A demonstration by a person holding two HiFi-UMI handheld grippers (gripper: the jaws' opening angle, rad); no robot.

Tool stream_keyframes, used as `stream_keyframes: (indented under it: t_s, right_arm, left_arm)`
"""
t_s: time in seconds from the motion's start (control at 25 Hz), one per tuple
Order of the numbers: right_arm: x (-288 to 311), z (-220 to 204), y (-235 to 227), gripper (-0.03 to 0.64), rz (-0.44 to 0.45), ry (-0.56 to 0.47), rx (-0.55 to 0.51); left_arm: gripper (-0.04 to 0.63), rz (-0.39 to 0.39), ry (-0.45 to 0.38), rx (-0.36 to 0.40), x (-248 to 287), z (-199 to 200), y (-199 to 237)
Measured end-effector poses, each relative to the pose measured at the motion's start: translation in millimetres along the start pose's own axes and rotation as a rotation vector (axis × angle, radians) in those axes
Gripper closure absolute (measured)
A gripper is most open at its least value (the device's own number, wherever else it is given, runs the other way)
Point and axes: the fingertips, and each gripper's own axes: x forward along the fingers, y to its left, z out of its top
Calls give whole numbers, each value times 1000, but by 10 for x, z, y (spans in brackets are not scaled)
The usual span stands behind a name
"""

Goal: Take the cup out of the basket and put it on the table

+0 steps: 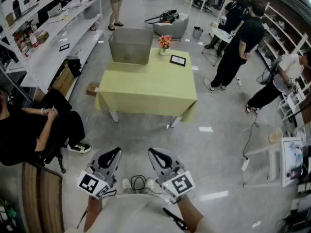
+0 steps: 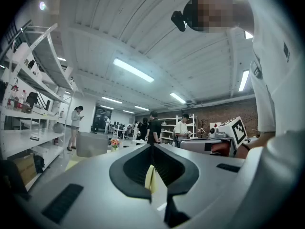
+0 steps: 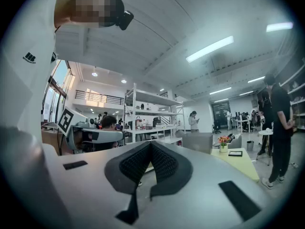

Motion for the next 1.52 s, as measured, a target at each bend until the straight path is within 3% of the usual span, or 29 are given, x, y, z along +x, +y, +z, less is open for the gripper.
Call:
stream_keyframes:
  t_s: [0.56,0.96,1.2,1.52]
  right_arm:
    - [-164,6,-204,607,2,-26,25]
    - [-243,70,-347,607,61,-42,2]
    - [-54,41,-524,607,60,-31,-10]
    - [502,-17,-797,607,33,-3,-2]
  left_arm:
    - [572,18,3,12,185,-4,-213]
    - [572,59,9,22,368,3,-370]
    - [572,60,3,28,545,10,-209]
    - [572,36,-7,7,843,-13,364]
